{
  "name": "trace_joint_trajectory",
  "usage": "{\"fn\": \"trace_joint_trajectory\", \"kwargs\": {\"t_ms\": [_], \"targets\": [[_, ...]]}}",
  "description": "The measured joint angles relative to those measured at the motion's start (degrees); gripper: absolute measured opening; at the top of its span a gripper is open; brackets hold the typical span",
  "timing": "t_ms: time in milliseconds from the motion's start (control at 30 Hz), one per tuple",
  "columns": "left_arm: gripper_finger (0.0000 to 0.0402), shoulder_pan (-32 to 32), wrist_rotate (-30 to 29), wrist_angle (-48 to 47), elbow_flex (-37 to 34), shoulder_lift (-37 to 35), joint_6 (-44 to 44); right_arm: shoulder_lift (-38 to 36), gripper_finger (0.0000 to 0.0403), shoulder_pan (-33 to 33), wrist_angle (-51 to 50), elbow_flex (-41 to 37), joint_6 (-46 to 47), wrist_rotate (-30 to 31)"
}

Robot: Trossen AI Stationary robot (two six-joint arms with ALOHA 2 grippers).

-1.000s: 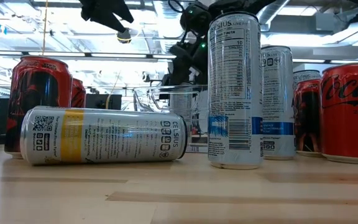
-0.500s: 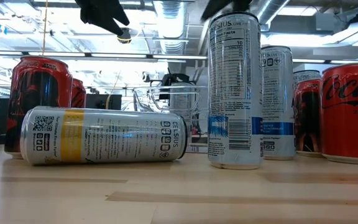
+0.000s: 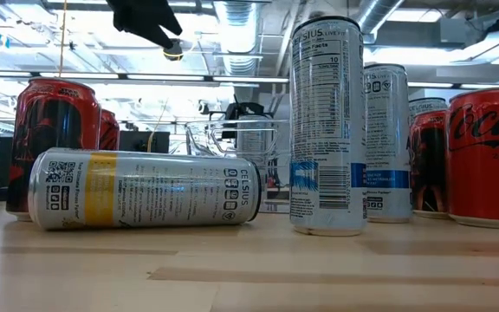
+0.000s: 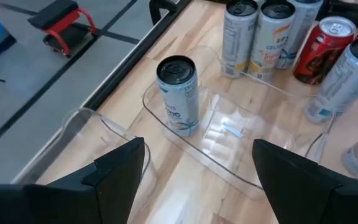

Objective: Sort soda cans
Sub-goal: Put the white blue soda can into the middle transparent bin

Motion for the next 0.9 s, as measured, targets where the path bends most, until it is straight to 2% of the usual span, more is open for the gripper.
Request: {"fn": "trace_joint_trajectory", "kwargs": {"t_ms": [133, 300, 467, 633, 900], "targets": [[0.0292, 0.0, 0.1, 0.0, 0.0, 0.0, -5.0, 1.9, 0.0393, 4.5, -4.6, 0.0, -1.8, 5.5], [0.0292, -0.3, 0.4, 0.0, 0.0, 0.0, -5.4, 4.7, 0.0393, 4.5, -6.6, 0.0, -2.9, 7.9], [0.0292, -0.3, 0.4, 0.0, 0.0, 0.0, -5.4, 7.9, 0.0393, 2.0, -8.4, 0.0, -5.3, 7.7], [0.0292, -0.3, 0.3, -0.1, 0.0, 0.0, -5.4, 10.2, 0.0393, -0.6, -8.9, 0.0, -7.2, 3.7], [0.0292, -0.3, -0.2, -0.1, 0.0, 0.0, -5.6, 12.0, 0.0393, -1.8, -9.6, -0.1, -9.1, 3.0]]}}
